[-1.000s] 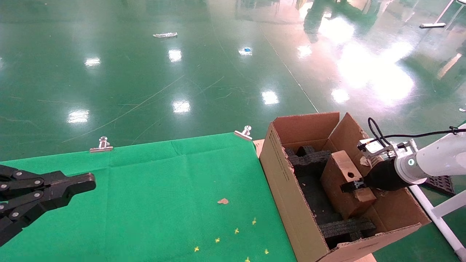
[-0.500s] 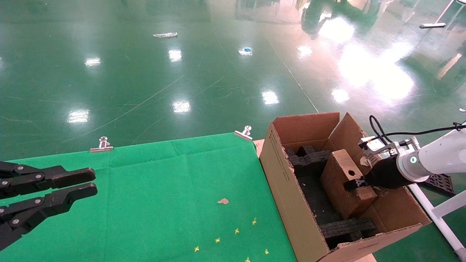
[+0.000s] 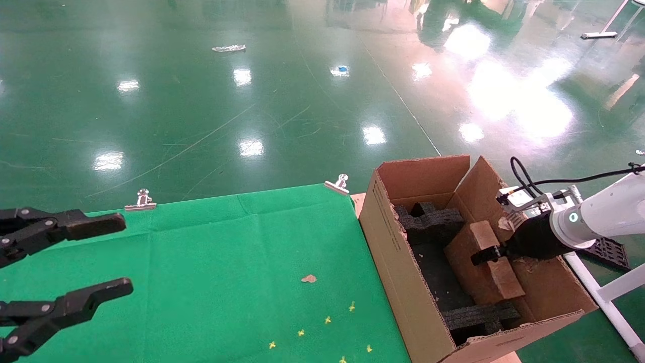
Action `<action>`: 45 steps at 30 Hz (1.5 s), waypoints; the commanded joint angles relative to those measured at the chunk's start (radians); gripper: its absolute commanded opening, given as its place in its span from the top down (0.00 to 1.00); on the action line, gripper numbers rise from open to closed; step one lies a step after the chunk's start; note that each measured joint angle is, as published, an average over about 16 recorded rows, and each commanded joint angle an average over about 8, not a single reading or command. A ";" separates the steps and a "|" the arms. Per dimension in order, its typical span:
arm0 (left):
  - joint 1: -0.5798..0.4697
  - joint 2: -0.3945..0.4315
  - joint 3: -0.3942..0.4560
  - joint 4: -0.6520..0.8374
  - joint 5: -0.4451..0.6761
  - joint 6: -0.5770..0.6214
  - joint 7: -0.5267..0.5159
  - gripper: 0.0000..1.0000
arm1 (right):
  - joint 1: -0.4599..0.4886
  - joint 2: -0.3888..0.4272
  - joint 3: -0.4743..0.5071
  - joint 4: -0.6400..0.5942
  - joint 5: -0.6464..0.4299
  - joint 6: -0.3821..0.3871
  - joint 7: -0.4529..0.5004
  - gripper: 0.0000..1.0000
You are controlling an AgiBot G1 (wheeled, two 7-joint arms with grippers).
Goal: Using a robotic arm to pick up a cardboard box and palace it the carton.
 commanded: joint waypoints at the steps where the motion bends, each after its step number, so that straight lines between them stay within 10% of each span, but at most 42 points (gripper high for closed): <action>1: 0.000 0.000 0.000 0.000 0.000 0.000 0.000 0.00 | 0.004 -0.001 -0.001 -0.002 -0.001 -0.005 -0.003 0.00; 28: 0.000 -0.001 0.002 0.000 -0.001 -0.001 0.001 0.00 | 0.457 0.152 0.090 0.222 0.086 -0.103 -0.248 0.00; 45: -0.001 -0.001 0.002 0.001 -0.002 -0.001 0.001 0.00 | 0.293 0.182 0.289 0.431 0.191 -0.141 -0.313 0.00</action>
